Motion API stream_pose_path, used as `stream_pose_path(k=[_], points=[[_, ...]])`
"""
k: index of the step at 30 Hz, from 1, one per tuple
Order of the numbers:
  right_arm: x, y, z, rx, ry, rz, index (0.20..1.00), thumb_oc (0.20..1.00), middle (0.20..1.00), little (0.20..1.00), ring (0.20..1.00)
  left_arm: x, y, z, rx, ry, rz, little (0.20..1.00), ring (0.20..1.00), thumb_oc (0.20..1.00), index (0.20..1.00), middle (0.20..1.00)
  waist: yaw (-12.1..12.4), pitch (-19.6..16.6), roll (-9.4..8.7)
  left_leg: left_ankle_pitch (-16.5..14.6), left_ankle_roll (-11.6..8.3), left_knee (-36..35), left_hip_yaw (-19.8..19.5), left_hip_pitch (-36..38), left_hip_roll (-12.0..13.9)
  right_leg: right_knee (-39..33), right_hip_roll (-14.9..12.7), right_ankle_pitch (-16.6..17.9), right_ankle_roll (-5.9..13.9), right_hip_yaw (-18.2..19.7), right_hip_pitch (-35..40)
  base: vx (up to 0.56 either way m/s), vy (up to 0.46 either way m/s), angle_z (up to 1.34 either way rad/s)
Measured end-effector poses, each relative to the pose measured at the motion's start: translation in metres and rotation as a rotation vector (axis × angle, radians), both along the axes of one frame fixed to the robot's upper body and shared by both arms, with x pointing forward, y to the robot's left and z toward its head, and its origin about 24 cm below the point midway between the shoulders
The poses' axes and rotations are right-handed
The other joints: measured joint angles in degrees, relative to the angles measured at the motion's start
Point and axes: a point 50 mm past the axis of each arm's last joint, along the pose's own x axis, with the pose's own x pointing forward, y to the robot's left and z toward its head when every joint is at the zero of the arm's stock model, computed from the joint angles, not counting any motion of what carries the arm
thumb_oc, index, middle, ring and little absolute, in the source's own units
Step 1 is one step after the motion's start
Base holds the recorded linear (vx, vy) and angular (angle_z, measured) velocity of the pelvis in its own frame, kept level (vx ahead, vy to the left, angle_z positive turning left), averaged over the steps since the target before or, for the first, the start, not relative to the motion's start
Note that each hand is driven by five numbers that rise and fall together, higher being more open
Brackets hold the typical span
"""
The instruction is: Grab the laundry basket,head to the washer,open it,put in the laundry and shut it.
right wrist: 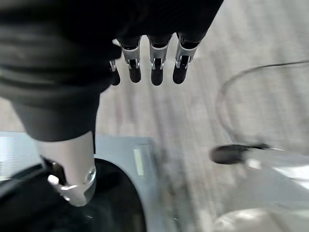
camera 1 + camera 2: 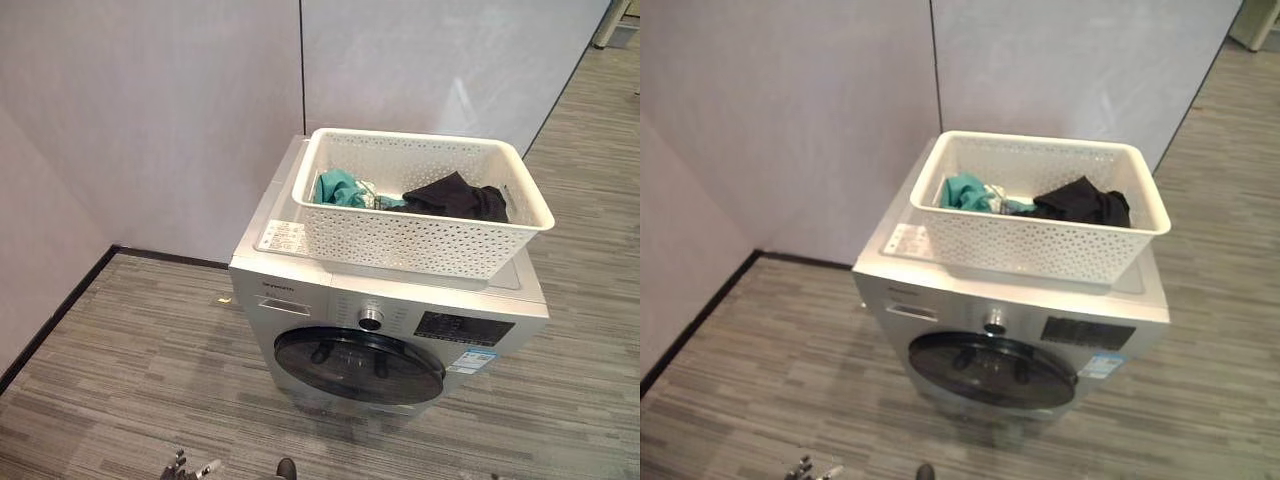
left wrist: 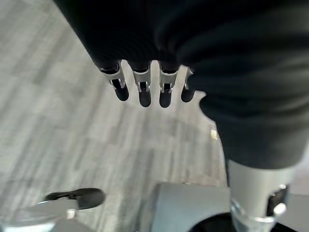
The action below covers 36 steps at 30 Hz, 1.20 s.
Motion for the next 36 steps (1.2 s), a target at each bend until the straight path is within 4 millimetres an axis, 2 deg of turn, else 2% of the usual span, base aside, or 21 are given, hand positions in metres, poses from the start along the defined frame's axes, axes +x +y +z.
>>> stream_pose_path(k=[1,4,17,19,21,22,25,29,36], points=[[-0.006,0.004,-0.003,0.011,0.033,0.013,1.000,1.000,1.000,1.000,1.000,-0.002,-0.003,-0.003,0.006,0.022,0.022,1.000,1.000,1.000,1.000,1.000,0.00,0.13,-0.10,0.01,-0.03,0.00,-0.15,-0.05,-0.01,0.00,0.02,-0.05,-0.05,-0.31,0.05,0.00,0.013,0.11],[-0.006,0.008,-0.004,0.013,0.044,0.045,1.000,1.000,1.000,1.000,1.000,-0.001,-0.006,-0.003,0.010,0.016,0.027,1.000,1.000,1.000,1.000,1.000,-0.01,0.64,0.45,0.01,-0.03,0.00,-0.24,-0.07,0.00,0.00,0.05,-0.08,-0.09,-0.39,0.05,0.00,0.004,0.02],[0.002,0.003,0.000,-0.067,0.019,0.018,1.000,1.000,1.000,1.000,1.000,0.001,-0.006,-0.001,0.051,0.005,0.008,1.000,1.000,1.000,1.000,1.000,-0.21,0.66,0.51,0.02,-0.01,-0.19,-0.23,-0.03,-0.01,0.00,0.00,-0.13,-0.13,-0.47,0.11,0.00,0.005,0.00],[-0.004,0.002,-0.001,-0.071,0.044,0.011,1.000,1.000,1.000,1.000,1.000,-0.001,-0.011,-0.003,0.039,0.010,0.010,1.000,1.000,1.000,1.000,1.000,-0.82,0.61,0.80,0.03,0.00,-0.02,-0.20,-0.01,-0.01,0.01,0.02,-0.12,-0.13,-0.45,0.10,0.07,0.028,-0.02],[0.005,0.012,-0.007,-0.033,0.132,0.240,1.000,1.000,1.000,1.000,1.000,-0.007,-0.018,-0.011,0.046,0.130,-0.116,1.000,1.000,1.000,1.000,1.000,-0.91,-0.77,1.24,-0.34,-0.10,-0.55,0.15,0.03,-0.19,0.06,-0.14,-0.22,-0.20,0.16,0.18,0.15,0.056,-0.05],[0.006,0.015,-0.009,-0.021,0.168,0.317,1.000,1.000,1.000,1.000,1.000,-0.007,-0.026,-0.013,0.035,0.159,-0.158,1.000,1.000,1.000,1.000,1.000,-1.48,-1.32,0.72,-0.52,0.19,-0.53,0.03,0.01,-0.28,0.00,-0.14,-0.34,-0.04,0.35,0.06,0.00,0.000,0.00],[0.023,0.033,-0.011,0.019,0.143,0.432,1.000,1.000,1.000,1.000,1.000,0.006,-0.044,-0.016,0.008,0.148,-0.248,1.000,1.000,1.000,1.000,1.000,-1.48,-3.18,0.87,-0.21,0.26,-0.49,-0.08,0.02,-0.26,0.00,-0.09,-0.36,-0.03,0.41,-0.10,0.00,0.000,0.00],[0.035,0.033,-0.010,0.011,0.119,0.447,1.000,1.000,1.000,1.000,1.000,0.020,-0.050,-0.015,-0.001,0.115,-0.257,1.000,1.000,1.000,1.000,1.000,-1.49,-3.97,0.81,-0.16,0.18,-0.49,-0.13,0.01,-0.01,0.00,0.16,-0.41,-0.15,0.43,-0.15,0.00,0.000,0.00],[0.027,0.032,-0.011,0.015,0.140,0.442,1.000,1.000,1.000,1.000,1.000,0.020,-0.050,-0.015,0.001,0.116,-0.254,1.000,1.000,1.000,1.000,1.000,-1.52,-3.92,0.65,-0.14,0.15,-0.50,-0.10,-0.02,0.23,0.00,0.42,-0.46,-0.34,0.48,-0.21,0.00,0.000,0.00]])
